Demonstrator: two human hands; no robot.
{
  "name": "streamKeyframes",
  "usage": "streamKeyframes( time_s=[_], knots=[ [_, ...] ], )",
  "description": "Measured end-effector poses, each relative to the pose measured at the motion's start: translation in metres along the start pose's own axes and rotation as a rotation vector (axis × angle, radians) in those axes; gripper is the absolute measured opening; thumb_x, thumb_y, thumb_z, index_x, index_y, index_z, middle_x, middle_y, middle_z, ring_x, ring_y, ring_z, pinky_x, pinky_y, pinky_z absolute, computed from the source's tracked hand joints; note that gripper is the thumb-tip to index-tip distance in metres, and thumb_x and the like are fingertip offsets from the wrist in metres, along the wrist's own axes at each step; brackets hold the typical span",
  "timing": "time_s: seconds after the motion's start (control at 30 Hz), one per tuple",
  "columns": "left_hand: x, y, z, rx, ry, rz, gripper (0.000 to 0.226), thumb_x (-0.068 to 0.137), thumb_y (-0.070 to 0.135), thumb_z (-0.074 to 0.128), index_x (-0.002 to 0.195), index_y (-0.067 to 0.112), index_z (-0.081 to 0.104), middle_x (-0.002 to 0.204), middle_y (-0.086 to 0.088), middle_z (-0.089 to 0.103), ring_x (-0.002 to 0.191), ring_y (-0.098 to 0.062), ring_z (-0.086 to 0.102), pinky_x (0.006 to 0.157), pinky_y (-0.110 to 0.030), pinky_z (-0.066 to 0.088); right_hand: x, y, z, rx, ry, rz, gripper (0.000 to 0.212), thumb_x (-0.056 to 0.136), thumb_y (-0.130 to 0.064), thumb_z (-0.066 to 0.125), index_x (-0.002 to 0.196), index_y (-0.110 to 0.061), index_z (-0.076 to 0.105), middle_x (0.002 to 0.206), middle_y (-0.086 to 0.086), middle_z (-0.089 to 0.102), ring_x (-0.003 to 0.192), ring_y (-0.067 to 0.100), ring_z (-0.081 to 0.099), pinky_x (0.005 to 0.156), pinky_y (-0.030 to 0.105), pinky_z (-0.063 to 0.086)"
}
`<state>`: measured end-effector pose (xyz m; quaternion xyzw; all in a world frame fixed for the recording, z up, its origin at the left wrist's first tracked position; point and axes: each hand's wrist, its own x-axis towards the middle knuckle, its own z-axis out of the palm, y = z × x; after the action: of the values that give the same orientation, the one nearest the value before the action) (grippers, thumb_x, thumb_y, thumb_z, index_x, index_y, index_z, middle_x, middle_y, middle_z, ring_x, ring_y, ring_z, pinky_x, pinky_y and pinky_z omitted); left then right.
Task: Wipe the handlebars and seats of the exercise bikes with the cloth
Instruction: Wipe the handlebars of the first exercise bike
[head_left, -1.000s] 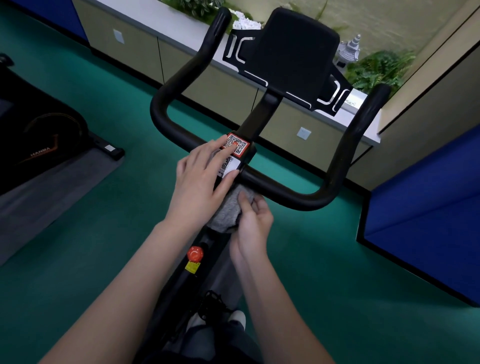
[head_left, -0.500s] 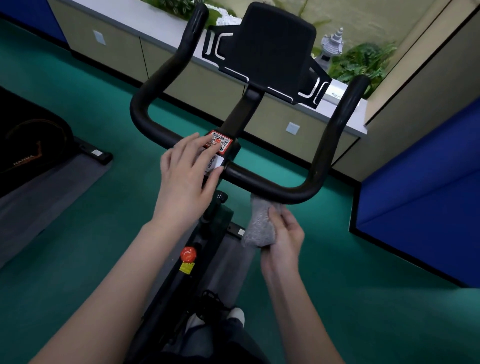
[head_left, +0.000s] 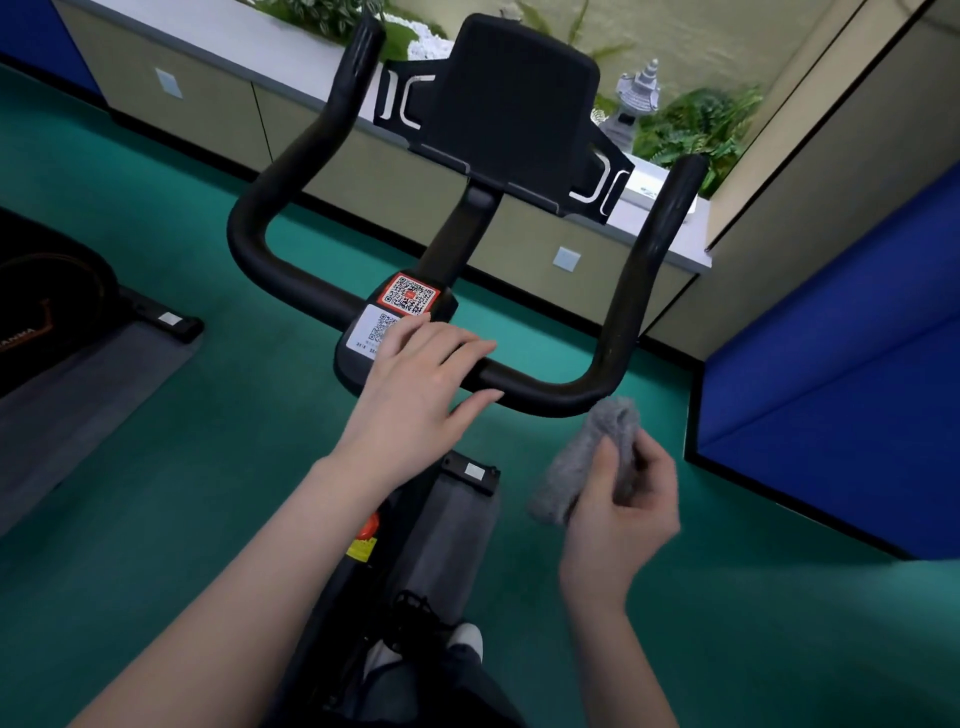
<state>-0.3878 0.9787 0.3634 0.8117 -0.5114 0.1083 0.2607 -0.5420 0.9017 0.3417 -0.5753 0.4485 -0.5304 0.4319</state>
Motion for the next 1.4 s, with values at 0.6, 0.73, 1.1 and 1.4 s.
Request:
streamKeyframes(
  time_s=[0.6, 0.73, 1.1, 1.4],
  knots=[
    [-0.001, -0.001, 0.002, -0.034, 0.030, -0.004, 0.035, 0.085, 0.042, 0.063, 0.107, 0.015, 0.067, 0.102, 0.004, 0.065, 0.102, -0.018, 0.060, 0.106, -0.031, 0.023, 0.073, -0.050, 0.035, -0.506, -0.648, -0.647, 0.019, 0.086, -0.002, 0.063, 0.098, -0.012, 0.072, 0.097, -0.006, 0.069, 0.090, 0.016, 0.055, 0.083, 0.016, 0.042],
    [0.001, -0.002, 0.002, -0.041, 0.041, -0.005, 0.035, 0.085, 0.042, 0.062, 0.106, 0.015, 0.067, 0.101, 0.004, 0.065, 0.100, -0.018, 0.060, 0.106, -0.031, 0.023, 0.078, -0.045, 0.043, -0.811, -0.863, -0.587, 0.016, 0.091, -0.017, 0.056, 0.103, -0.018, 0.068, 0.097, -0.004, 0.068, 0.099, 0.023, 0.049, 0.089, 0.038, 0.040],
    [0.001, 0.004, -0.001, -0.060, 0.019, -0.031, 0.040, 0.085, 0.048, 0.060, 0.105, 0.015, 0.069, 0.100, 0.004, 0.065, 0.101, -0.019, 0.060, 0.106, -0.033, 0.023, 0.092, -0.047, 0.028, -0.726, -0.756, -0.678, 0.020, 0.085, 0.003, 0.061, 0.100, -0.005, 0.070, 0.095, 0.006, 0.069, 0.091, 0.025, 0.052, 0.079, 0.019, 0.036],
    [0.021, 0.041, 0.016, -0.113, -0.136, 0.039, 0.048, 0.083, 0.053, 0.061, 0.114, 0.017, 0.066, 0.103, 0.003, 0.067, 0.099, -0.021, 0.060, 0.096, -0.034, 0.035, 0.098, -0.020, 0.013, -0.547, -0.503, -0.696, 0.019, 0.083, 0.012, 0.059, 0.097, 0.002, 0.067, 0.096, 0.010, 0.067, 0.092, 0.023, 0.052, 0.084, 0.012, 0.036]
  ],
)
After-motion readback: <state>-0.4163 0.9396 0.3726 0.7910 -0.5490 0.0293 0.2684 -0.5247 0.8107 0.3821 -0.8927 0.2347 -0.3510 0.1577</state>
